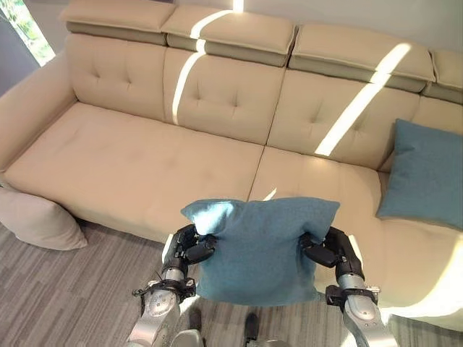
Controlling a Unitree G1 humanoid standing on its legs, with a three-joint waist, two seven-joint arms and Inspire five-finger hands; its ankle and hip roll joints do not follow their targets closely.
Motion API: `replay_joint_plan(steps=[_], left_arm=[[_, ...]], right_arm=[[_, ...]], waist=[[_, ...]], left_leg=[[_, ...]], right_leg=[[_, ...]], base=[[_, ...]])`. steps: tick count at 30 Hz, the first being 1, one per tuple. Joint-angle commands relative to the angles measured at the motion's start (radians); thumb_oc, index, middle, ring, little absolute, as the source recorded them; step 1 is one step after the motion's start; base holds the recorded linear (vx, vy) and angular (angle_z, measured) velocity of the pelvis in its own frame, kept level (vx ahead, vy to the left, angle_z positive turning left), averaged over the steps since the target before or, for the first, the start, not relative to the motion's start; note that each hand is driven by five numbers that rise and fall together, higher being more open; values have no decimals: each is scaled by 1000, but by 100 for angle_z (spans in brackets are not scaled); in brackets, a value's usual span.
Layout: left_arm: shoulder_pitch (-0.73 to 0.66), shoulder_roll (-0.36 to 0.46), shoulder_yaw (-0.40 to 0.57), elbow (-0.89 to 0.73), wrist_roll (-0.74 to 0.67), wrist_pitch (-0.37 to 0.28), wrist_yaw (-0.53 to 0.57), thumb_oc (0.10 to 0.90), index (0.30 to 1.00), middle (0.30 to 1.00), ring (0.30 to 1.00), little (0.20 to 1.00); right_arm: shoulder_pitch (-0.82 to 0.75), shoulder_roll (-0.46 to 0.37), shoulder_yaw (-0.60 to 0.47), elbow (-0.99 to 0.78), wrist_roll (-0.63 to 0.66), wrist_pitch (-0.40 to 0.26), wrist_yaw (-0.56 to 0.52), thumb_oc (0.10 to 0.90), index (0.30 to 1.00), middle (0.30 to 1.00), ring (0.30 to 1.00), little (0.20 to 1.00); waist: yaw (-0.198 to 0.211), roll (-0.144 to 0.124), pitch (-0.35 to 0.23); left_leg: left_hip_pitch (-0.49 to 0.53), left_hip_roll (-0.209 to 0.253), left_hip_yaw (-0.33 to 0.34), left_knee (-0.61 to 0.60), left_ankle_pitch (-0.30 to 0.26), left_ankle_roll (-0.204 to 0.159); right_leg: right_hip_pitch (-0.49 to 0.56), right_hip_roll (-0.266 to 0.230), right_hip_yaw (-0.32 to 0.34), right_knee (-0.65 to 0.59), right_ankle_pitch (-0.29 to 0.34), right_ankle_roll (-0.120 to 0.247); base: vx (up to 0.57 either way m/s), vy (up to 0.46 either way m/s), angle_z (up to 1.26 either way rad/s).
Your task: Pick up all the scattered cushions and arrange them neatly on the sofa.
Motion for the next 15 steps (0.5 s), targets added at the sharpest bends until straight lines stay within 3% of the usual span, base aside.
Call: replay_joint_plan(steps=[1,7,11,12,15], left_arm=[[-81,-6,-2,-150,9,-111,-57,400,300,300,300,300],[-59,16,10,-152,6,-109,-64,400,300,300,300,300],[-63,32,20,-155,6,-109,-61,400,300,300,300,300],[-62,39,25,-157,8,-108,-59,400,300,300,300,300],[-59,41,32,-154,18,-113,-60,400,300,300,300,300]], right_arm=[[-95,13,-9,-136,23,-142,9,400,300,300,300,300],[-122,36,22,-150,14,-134,35,400,300,300,300,300],[-136,48,27,-156,3,-130,43,400,300,300,300,300],[-141,55,30,-160,2,-128,48,400,300,300,300,300],[-133,64,29,-162,0,-130,52,400,300,300,300,300]], waist=[[11,5,-99],[36,1,-109],[41,14,-98],[35,23,-86],[28,35,-82]], left_leg=[[34,-22,-7,13,-3,8],[81,-57,11,35,-60,49],[107,-70,36,24,-73,81],[127,-75,44,16,-78,99],[162,-82,51,-6,-89,109]], right_leg=[[59,-27,12,60,-142,110],[48,-88,57,132,-142,140],[-18,-122,72,275,-119,170],[-64,-131,81,362,-95,178],[-109,-137,62,401,-76,177]], base=[[167,164,-24],[149,207,-37],[53,181,-30],[39,141,-7],[103,132,1]])
